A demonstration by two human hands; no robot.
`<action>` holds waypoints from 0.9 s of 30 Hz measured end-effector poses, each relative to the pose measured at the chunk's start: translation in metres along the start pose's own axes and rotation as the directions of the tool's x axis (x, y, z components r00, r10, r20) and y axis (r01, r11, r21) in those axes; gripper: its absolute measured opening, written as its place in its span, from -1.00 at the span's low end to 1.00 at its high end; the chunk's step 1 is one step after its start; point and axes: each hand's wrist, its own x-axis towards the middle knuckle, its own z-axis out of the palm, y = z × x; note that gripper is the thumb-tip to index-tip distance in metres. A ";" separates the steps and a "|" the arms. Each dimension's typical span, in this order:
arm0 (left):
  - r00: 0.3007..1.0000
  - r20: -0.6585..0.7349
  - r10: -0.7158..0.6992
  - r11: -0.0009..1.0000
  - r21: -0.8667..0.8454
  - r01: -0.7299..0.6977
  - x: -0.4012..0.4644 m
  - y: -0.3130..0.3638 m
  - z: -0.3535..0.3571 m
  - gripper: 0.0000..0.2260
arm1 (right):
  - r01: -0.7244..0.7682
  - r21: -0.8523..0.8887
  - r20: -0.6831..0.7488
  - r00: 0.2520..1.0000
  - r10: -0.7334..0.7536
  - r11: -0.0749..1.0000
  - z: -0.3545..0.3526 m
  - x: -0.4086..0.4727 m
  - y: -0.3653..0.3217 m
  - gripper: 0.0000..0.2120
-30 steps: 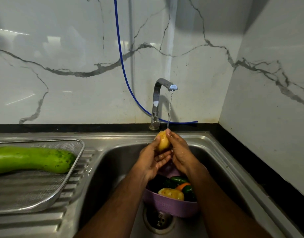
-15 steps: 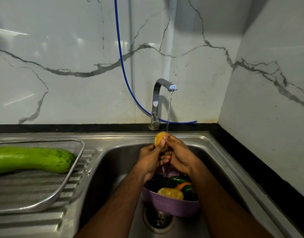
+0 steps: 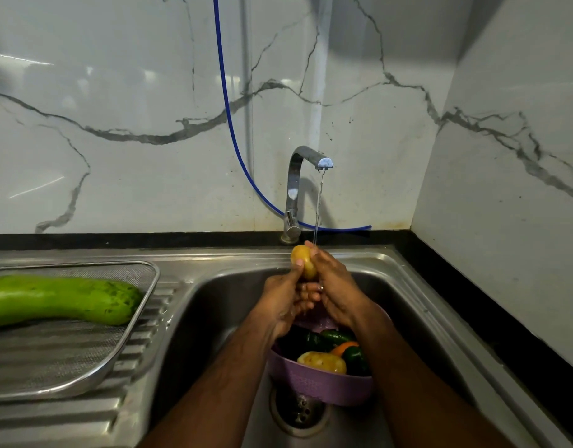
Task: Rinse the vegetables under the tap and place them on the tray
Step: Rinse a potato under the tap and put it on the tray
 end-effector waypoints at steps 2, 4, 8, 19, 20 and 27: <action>0.998 -0.023 0.057 0.974 0.220 -0.051 -0.002 -0.006 0.002 -0.70 | 0.030 -0.088 -0.085 0.996 -0.038 0.996 0.004 0.002 0.001 -0.67; 0.988 -0.083 0.130 0.919 0.384 -0.089 0.003 -0.016 0.002 -0.80 | 0.046 -0.105 -0.101 0.993 -0.057 0.993 0.006 0.005 0.001 -0.69; 0.956 -0.162 0.244 0.866 0.479 -0.140 0.012 -0.014 -0.003 -0.74 | 0.010 -0.005 -0.055 0.998 -0.010 1.000 0.007 0.009 0.001 -0.73; 0.868 -0.116 0.482 0.697 0.652 -0.300 0.012 -0.013 -0.011 -0.38 | -0.020 0.111 -0.005 1.000 0.021 0.994 -0.004 0.004 -0.003 -0.53; 0.867 -0.123 0.484 0.690 0.662 -0.292 0.013 -0.015 -0.012 -0.38 | -0.007 0.084 -0.022 1.000 0.009 0.996 -0.004 0.004 -0.002 -0.57; 0.858 -0.084 0.506 0.723 0.584 -0.369 0.011 -0.013 -0.007 -0.42 | -0.040 0.164 -0.060 0.997 0.051 0.986 0.004 -0.002 -0.005 -0.83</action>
